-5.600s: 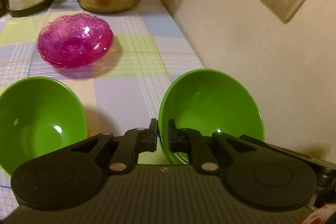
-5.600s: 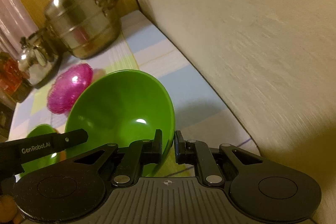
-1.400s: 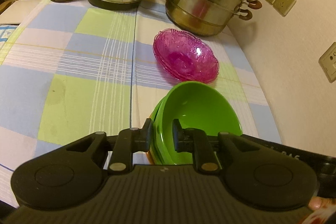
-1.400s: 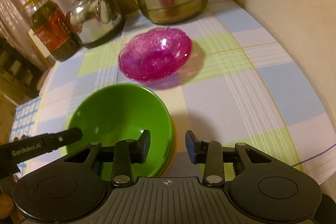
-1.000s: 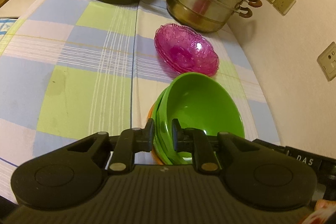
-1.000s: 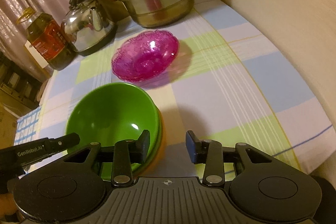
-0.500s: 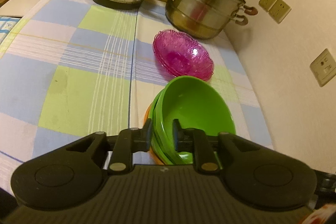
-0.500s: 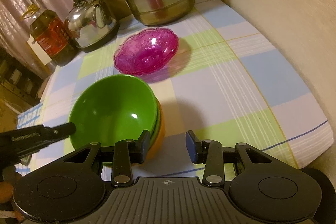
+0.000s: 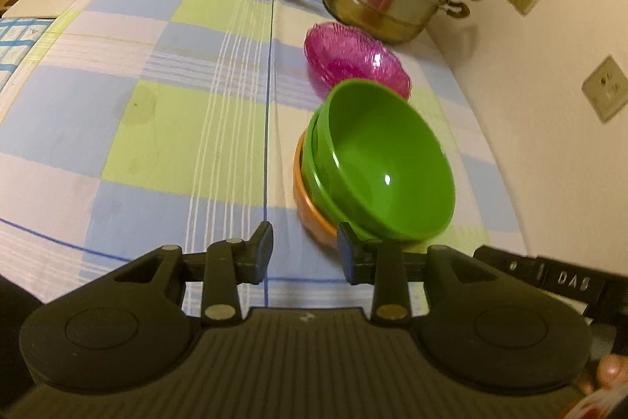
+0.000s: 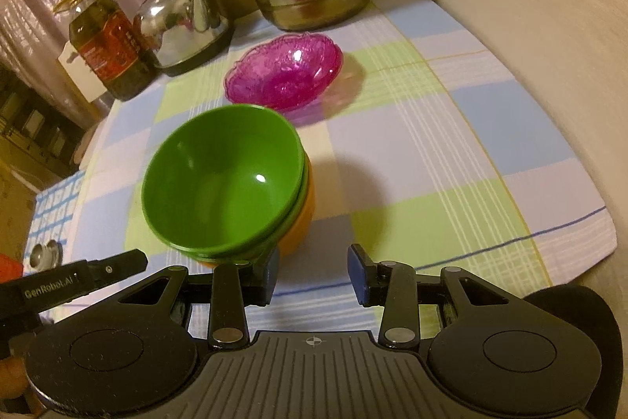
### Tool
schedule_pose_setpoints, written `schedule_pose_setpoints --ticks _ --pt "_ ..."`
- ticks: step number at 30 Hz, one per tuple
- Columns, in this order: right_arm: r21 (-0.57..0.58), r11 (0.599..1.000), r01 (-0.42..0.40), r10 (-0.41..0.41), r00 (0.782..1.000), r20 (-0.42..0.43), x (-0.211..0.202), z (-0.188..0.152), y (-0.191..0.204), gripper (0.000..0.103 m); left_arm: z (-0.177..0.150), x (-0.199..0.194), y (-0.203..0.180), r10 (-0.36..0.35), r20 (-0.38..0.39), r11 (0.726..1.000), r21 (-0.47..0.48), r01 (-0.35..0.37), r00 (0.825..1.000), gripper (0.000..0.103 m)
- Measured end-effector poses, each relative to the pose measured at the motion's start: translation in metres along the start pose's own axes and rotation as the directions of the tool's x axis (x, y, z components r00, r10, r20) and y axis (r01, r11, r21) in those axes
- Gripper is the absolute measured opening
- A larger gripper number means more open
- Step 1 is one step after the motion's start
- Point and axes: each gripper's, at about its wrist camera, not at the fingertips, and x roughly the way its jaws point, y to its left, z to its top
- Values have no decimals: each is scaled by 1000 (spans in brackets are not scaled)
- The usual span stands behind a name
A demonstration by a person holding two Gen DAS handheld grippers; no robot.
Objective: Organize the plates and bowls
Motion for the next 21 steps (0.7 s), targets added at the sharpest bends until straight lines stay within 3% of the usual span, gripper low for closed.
schedule_pose_setpoints --ticks 9,17,21 --pt "-67 998 9 -10 1000 -7 -1 -10 5 39 -18 -6 -11 119 43 985 119 -123 992 34" --pt "-116 993 15 -15 1000 -4 2 -13 10 39 -14 -8 -10 97 30 989 106 -100 995 35" --pt "-95 995 7 -8 1000 -12 3 -8 7 39 -5 -11 -4 28 10 999 45 -29 1000 35"
